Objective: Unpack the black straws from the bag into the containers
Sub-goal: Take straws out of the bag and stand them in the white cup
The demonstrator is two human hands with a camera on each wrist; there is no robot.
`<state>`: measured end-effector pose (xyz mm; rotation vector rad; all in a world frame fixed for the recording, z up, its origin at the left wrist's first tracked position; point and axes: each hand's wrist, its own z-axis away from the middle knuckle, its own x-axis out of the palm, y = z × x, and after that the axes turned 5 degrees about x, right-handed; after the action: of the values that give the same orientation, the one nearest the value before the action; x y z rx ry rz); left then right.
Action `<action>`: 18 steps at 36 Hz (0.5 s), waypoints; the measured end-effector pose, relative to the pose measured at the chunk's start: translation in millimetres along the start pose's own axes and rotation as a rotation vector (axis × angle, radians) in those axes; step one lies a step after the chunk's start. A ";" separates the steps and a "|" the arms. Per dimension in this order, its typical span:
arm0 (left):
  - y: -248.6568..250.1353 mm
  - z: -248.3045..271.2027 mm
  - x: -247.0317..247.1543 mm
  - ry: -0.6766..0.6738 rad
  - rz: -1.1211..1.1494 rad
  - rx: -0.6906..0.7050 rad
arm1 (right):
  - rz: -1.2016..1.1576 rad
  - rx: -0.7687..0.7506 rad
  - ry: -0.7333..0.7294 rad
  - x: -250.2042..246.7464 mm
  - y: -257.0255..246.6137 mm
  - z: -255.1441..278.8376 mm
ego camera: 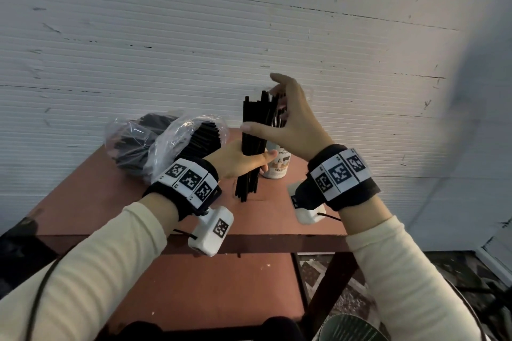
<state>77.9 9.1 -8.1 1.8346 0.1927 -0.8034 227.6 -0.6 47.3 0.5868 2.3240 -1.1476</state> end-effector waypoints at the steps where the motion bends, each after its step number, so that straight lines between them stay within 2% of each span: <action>1: 3.9 3.0 -3.2 -0.038 -0.041 0.018 | 0.024 0.029 -0.047 -2.3 0.6 1.6; 5: 16.4 10.2 -13.3 -0.199 -0.104 0.074 | -0.074 0.035 -0.284 -7.2 -1.1 9.7; 8: 19.4 9.1 -14.9 -0.198 -0.143 0.111 | -0.080 0.067 -0.348 -3.0 1.5 13.0; 12: 17.7 1.7 -9.5 -0.091 -0.080 0.111 | -0.088 0.031 -0.183 0.6 0.5 11.4; 18: 31.5 -14.6 -2.5 0.152 0.009 0.113 | -0.195 0.042 0.016 -18.3 -1.2 -11.2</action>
<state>97.6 9.5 20.6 2.0037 0.2404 -0.6805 238.9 4.9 64.7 0.3923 2.4181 -1.2857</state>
